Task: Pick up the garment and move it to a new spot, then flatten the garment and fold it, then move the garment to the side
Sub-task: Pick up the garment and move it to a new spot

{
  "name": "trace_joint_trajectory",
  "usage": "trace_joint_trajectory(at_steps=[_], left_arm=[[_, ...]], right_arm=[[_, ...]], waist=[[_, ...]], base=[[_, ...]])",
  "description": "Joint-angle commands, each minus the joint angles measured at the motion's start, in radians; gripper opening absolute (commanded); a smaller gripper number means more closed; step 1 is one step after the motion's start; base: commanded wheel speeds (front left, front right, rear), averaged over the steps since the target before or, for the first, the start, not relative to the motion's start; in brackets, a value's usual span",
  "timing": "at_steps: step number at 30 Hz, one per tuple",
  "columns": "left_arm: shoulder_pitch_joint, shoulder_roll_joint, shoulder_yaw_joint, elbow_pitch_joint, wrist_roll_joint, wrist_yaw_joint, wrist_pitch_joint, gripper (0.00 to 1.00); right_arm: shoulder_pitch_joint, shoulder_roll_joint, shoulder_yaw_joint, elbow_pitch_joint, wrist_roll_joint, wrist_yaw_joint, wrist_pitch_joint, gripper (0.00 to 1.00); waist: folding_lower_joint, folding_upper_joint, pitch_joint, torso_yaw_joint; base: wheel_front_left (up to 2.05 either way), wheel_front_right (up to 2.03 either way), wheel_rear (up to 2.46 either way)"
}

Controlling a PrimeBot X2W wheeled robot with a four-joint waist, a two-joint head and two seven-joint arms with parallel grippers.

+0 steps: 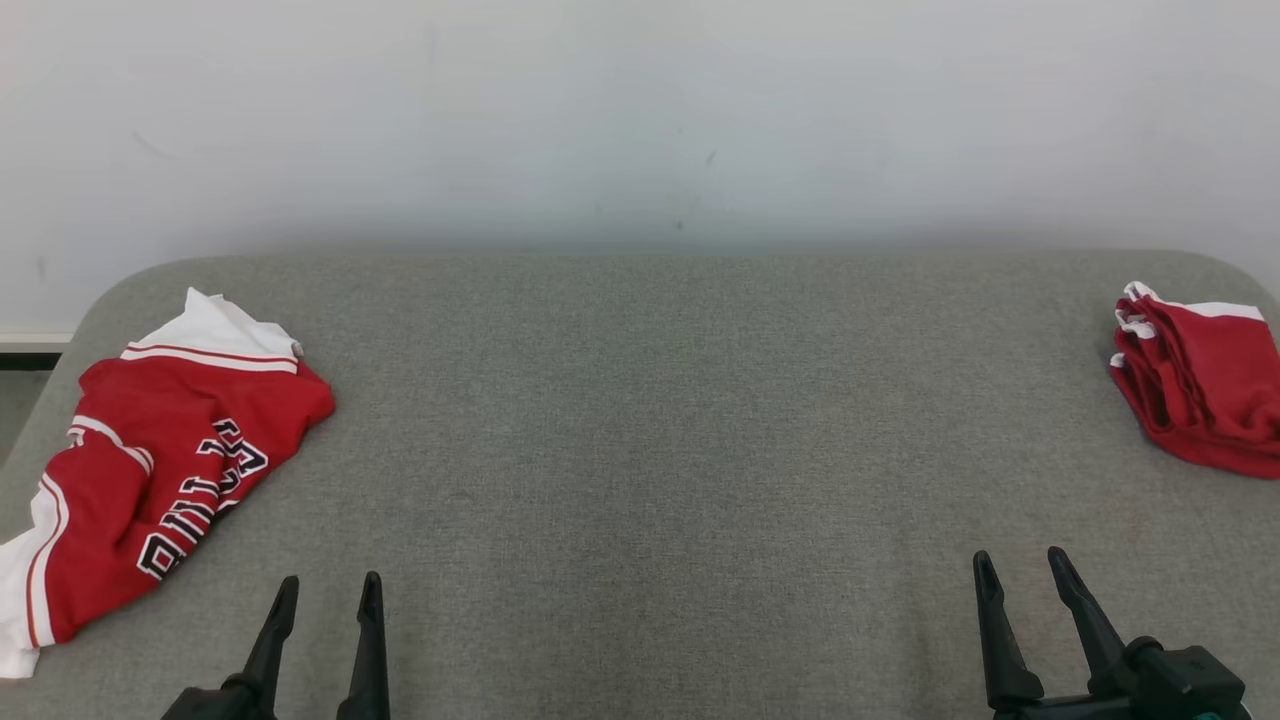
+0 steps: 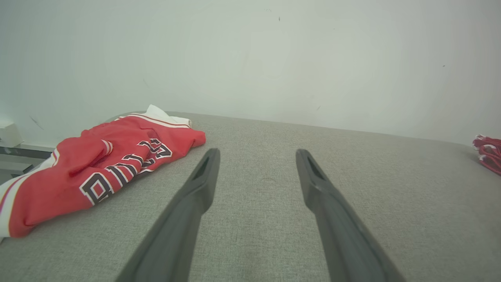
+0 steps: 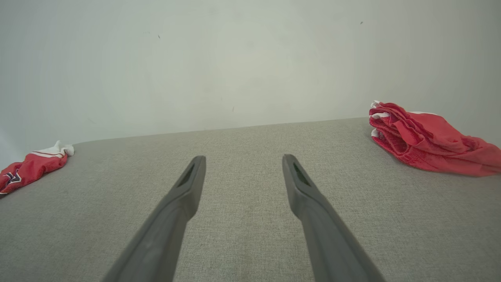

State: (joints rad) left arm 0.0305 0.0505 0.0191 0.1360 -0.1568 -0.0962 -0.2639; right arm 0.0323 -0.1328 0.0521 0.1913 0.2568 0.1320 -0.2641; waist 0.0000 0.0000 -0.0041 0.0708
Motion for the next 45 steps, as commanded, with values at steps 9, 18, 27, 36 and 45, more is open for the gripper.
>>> trace_joint_trajectory(at_steps=[9,18,27,36,45], left_arm=[[-0.025,0.001,0.026,0.006,0.021,-0.007,0.000,1.00],[-0.030,0.000,0.053,0.016,0.021,-0.010,0.000,1.00],[-0.036,0.000,0.074,0.021,0.005,-0.003,0.000,1.00],[-0.025,0.000,0.106,0.025,-0.002,0.008,0.000,1.00],[-0.007,0.000,0.139,0.005,-0.023,0.024,0.000,1.00]], right_arm=[[0.009,-0.004,0.008,-0.004,0.007,-0.003,0.000,1.00],[0.001,-0.004,0.009,-0.006,0.005,-0.003,0.000,1.00],[-0.024,-0.025,0.029,-0.001,0.002,-0.003,0.000,1.00],[-0.032,-0.037,0.049,0.009,0.008,-0.003,0.000,1.00],[-0.065,-0.059,0.080,0.021,0.019,-0.003,0.000,1.00]], waist=[[0.0000,0.0000,0.015,0.078],[0.0000,0.0000,0.037,0.234],[0.0000,0.0000,0.066,0.363],[0.0000,0.0000,0.070,0.451],[0.0000,0.0000,0.089,0.459]], base=[[0.00,0.00,0.00],[0.00,0.00,0.00],[0.00,0.00,0.00],[0.00,0.00,0.00],[0.00,0.00,0.00]])
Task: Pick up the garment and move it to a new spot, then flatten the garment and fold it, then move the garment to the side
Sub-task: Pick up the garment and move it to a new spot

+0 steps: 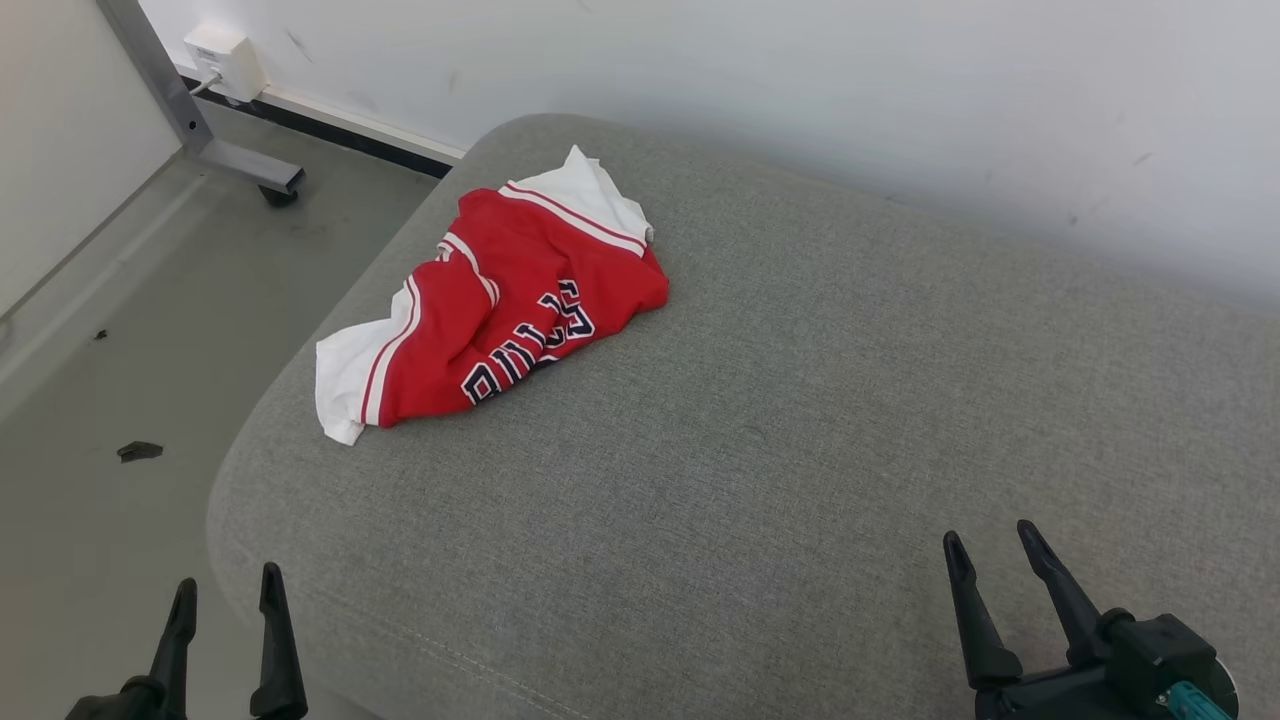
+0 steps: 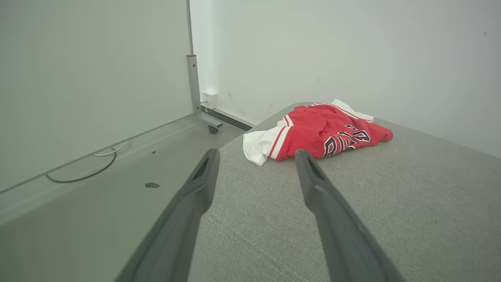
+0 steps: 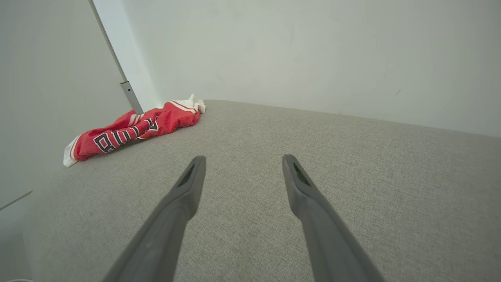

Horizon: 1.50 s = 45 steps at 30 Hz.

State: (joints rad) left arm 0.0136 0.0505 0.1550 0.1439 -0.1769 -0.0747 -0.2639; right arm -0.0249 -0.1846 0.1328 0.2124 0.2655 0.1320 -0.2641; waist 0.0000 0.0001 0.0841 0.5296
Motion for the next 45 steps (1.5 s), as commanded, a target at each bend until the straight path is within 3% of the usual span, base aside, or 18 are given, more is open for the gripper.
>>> trace_joint_trajectory(at_steps=[1,10,20,33,42,45], left_arm=[[0.010,0.000,0.003,-0.003,-0.004,0.004,0.000,1.00],[-0.086,0.000,-0.004,0.015,-0.028,-0.006,0.000,1.00],[-0.400,0.031,0.032,0.076,-0.054,-0.018,0.000,1.00],[-0.836,0.213,0.086,0.293,-0.092,-0.003,0.077,1.00],[-0.931,0.340,0.112,0.500,-0.095,-0.004,0.159,1.00],[-0.951,0.352,0.101,0.571,-0.104,-0.013,0.201,1.00]], right_arm=[[-0.009,-0.009,0.001,0.001,0.011,-0.003,0.000,1.00],[0.000,-0.041,-0.024,-0.008,-0.004,-0.003,0.000,1.00],[-0.063,-0.142,-0.080,-0.097,-0.021,-0.003,0.026,1.00],[-0.109,-0.185,-0.182,-0.215,-0.023,-0.003,0.030,1.00],[-0.116,-0.176,-0.200,-0.259,-0.026,-0.003,0.028,1.00],[-0.114,-0.172,-0.206,-0.262,-0.030,-0.003,0.027,1.00]], waist=[[0.0000,-0.0001,0.002,0.000],[0.0000,-0.0001,0.033,-0.028],[0.0000,-0.0001,0.223,-0.200],[0.0000,-0.0001,0.428,-0.433],[0.0000,-0.0001,0.477,-0.508],[0.0000,-0.0001,0.480,-0.512]], base=[[0.00,0.00,0.00],[0.00,0.00,0.00],[0.00,0.00,0.00],[0.00,0.00,0.00],[0.00,0.00,0.00],[0.00,0.00,0.00]])
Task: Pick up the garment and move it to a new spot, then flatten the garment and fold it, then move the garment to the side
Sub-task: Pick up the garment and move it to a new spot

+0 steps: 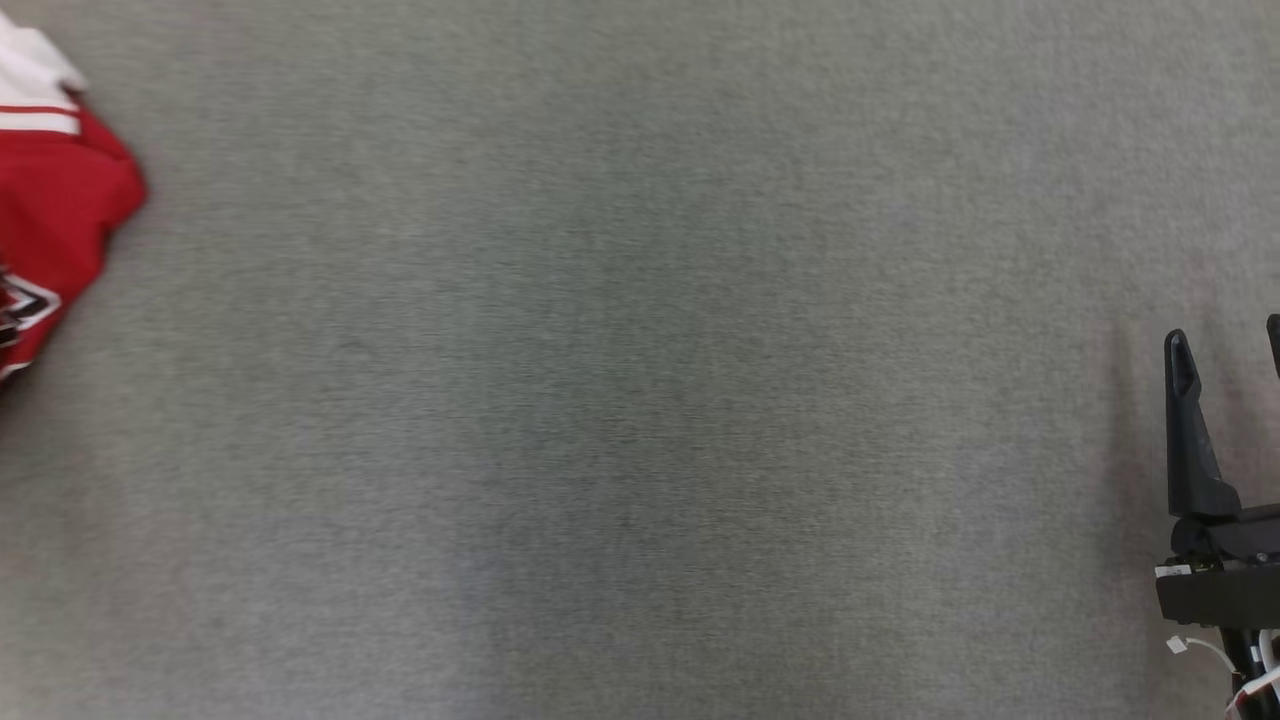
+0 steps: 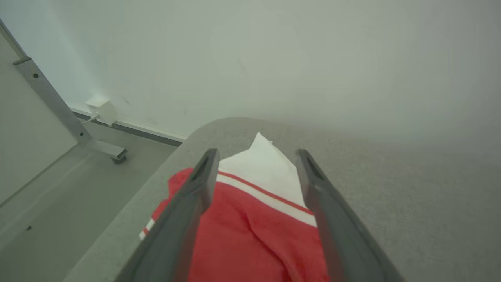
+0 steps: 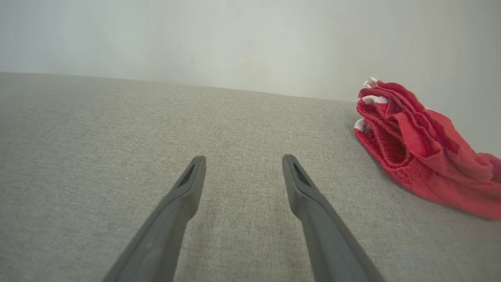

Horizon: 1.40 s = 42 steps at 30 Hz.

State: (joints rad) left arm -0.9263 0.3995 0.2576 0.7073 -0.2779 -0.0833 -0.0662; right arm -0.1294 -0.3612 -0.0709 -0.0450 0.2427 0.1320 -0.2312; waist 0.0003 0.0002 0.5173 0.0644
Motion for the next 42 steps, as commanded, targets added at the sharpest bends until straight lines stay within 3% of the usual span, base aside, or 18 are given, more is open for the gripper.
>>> trace_joint_trajectory(at_steps=[1,10,14,15,16,17,30,35,42], left_arm=[[-0.018,0.010,-0.001,0.029,-0.006,-0.002,0.018,1.00],[-0.044,0.030,-0.010,0.211,-0.040,0.001,0.221,1.00],[-0.041,0.022,-0.023,0.245,-0.041,-0.004,0.254,1.00],[-0.038,0.020,-0.027,0.250,-0.039,-0.003,0.249,0.44],[-0.034,0.020,-0.033,0.252,-0.034,-0.004,0.240,0.04],[-0.031,0.021,-0.036,0.252,-0.034,-0.007,0.227,0.00],[-0.105,0.071,-0.099,0.162,0.025,-0.023,-0.074,0.00],[-0.165,0.070,-0.162,0.088,0.043,-0.037,-0.079,0.00],[-0.228,0.012,-0.273,-0.135,0.038,-0.045,0.012,0.00]], right_arm=[[-0.009,0.004,-0.002,-0.004,-0.008,-0.003,-0.004,1.00],[-0.031,-0.021,0.013,-0.016,-0.019,-0.003,0.018,1.00],[-0.033,-0.019,0.020,-0.017,-0.021,-0.003,0.025,1.00],[-0.034,-0.017,0.022,-0.017,-0.023,-0.003,0.025,1.00],[-0.035,-0.014,0.026,-0.016,-0.025,-0.003,0.025,1.00],[-0.036,-0.012,0.028,-0.014,-0.026,-0.003,0.026,1.00],[-0.034,0.027,0.056,0.060,-0.005,-0.003,0.001,1.00],[-0.030,0.059,0.076,0.116,0.004,-0.003,-0.018,1.00],[-0.023,0.109,0.081,0.174,0.014,-0.003,-0.032,1.00]], waist=[[-0.0003,-0.0002,0.047,-0.047],[-0.0003,-0.0002,0.025,-0.041],[-0.0003,-0.0002,0.015,-0.040],[-0.0003,-0.0002,0.013,-0.041],[-0.0003,-0.0002,0.010,-0.042],[-0.0003,-0.0002,0.006,-0.043],[-0.0003,-0.0002,-0.117,-0.042],[-0.0003,-0.0002,-0.184,-0.061],[-0.0003,-0.0002,-0.246,-0.121]], base=[[0.00,0.00,0.00],[0.00,0.00,0.00],[0.00,0.00,0.00],[0.00,0.00,0.00],[0.00,0.00,0.00],[0.00,0.00,0.00],[0.00,0.00,0.00],[0.00,0.00,0.00],[0.00,0.00,0.00]])
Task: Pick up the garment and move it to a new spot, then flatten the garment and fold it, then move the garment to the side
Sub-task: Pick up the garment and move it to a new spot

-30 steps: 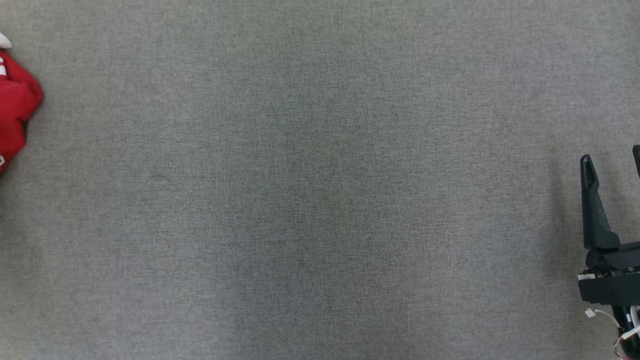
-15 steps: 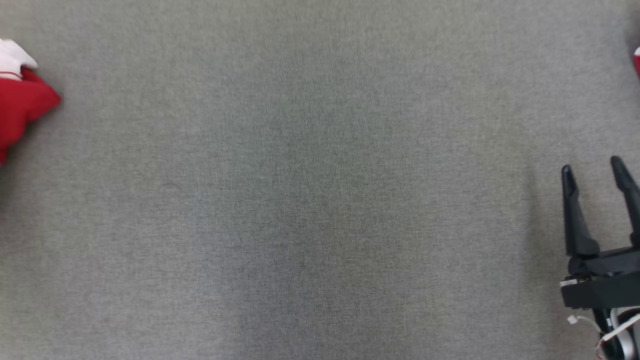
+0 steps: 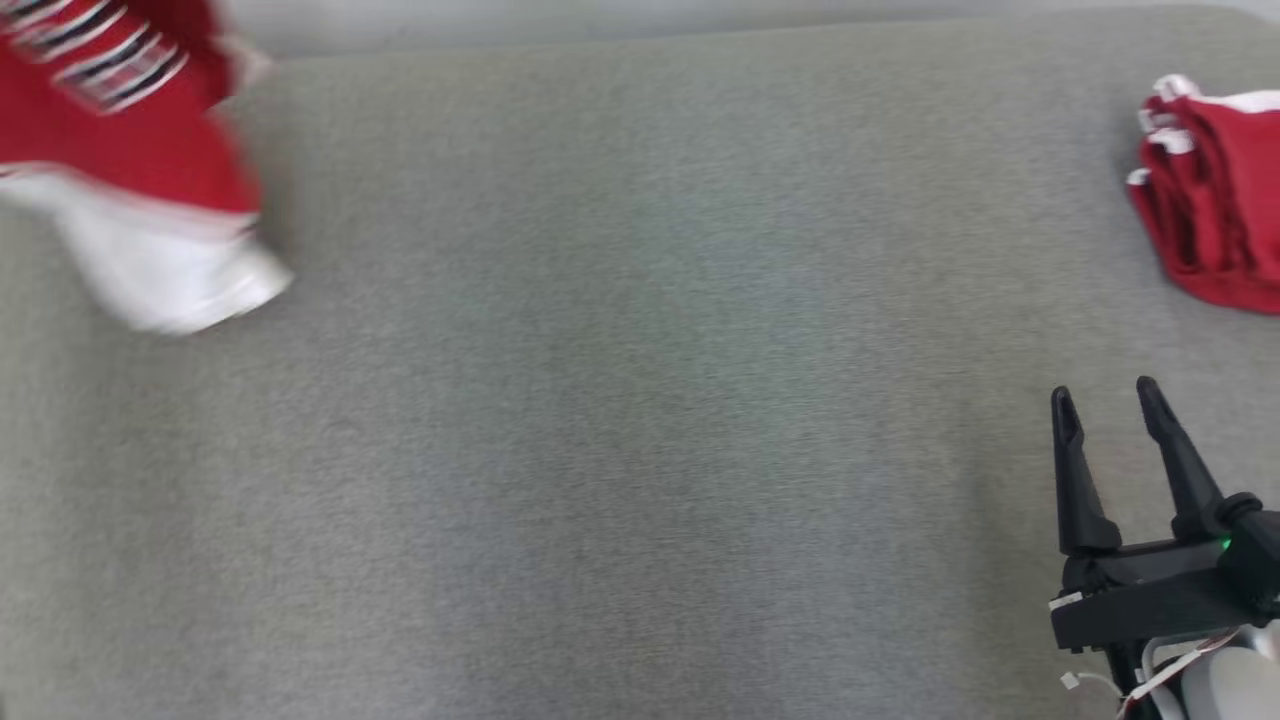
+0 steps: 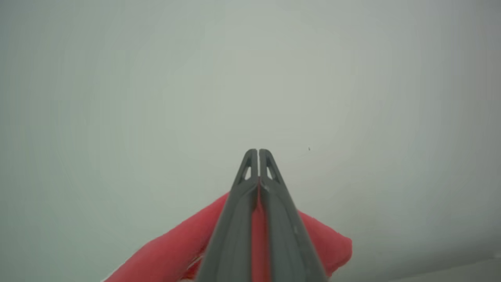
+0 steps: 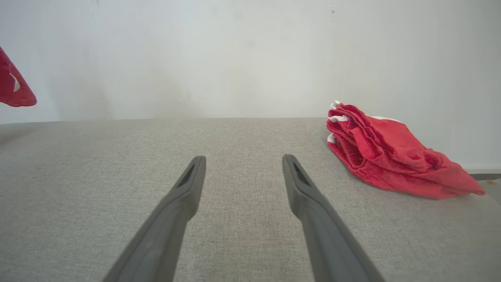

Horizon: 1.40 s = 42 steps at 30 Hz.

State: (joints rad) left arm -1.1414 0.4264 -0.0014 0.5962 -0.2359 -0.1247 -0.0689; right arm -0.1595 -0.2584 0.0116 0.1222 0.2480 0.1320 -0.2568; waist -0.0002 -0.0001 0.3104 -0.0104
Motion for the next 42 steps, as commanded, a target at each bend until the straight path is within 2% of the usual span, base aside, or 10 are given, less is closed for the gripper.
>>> trace_joint_trajectory(at_steps=[1,9,14,18,23,28,37,42], left_arm=[[-0.021,-0.024,-0.032,-0.063,-0.006,-0.005,0.031,0.00],[-0.077,-0.168,-0.180,-0.272,-0.064,-0.005,0.142,0.00],[-0.072,-0.255,-0.262,-0.287,-0.087,-0.005,0.154,0.00],[-0.008,-0.303,-0.304,-0.277,-0.101,-0.004,0.131,0.00],[0.137,-0.327,-0.331,-0.289,-0.115,0.021,0.093,0.00],[0.345,-0.338,-0.321,-0.327,-0.156,0.068,0.049,0.00],[0.779,-0.329,-0.325,-0.381,-0.213,0.121,-0.024,0.00],[0.926,-0.322,-0.324,-0.365,-0.227,0.136,-0.068,0.00]], right_arm=[[0.004,0.014,0.003,0.014,0.008,-0.003,-0.008,1.00],[-0.003,0.067,-0.007,0.028,0.011,-0.003,-0.009,1.00],[0.002,0.093,-0.015,0.028,0.006,-0.003,-0.009,1.00],[0.007,0.103,-0.017,0.025,0.004,-0.003,-0.009,1.00],[0.017,0.110,-0.031,0.025,0.000,-0.003,-0.008,1.00],[0.019,0.100,-0.032,0.028,0.000,-0.003,-0.008,1.00],[0.034,0.078,-0.023,0.039,0.000,-0.003,-0.007,1.00],[0.047,0.067,-0.020,0.046,0.003,-0.003,-0.007,1.00]], waist=[[0.0002,0.0001,-0.045,-0.060],[0.0002,0.0001,-0.065,-0.176],[0.0002,0.0001,-0.064,-0.244],[0.0002,0.0001,-0.060,-0.267],[0.0002,0.0001,-0.059,-0.253],[0.0002,0.0001,-0.062,-0.208],[0.0002,0.0001,-0.081,-0.134],[0.0002,0.0001,-0.102,-0.093]], base=[[0.00,0.00,0.00],[0.00,0.00,0.00],[0.00,0.00,0.00],[0.00,0.00,0.00],[0.00,0.00,0.00],[0.00,0.00,0.00],[0.00,0.00,0.00],[0.00,0.00,0.00]])
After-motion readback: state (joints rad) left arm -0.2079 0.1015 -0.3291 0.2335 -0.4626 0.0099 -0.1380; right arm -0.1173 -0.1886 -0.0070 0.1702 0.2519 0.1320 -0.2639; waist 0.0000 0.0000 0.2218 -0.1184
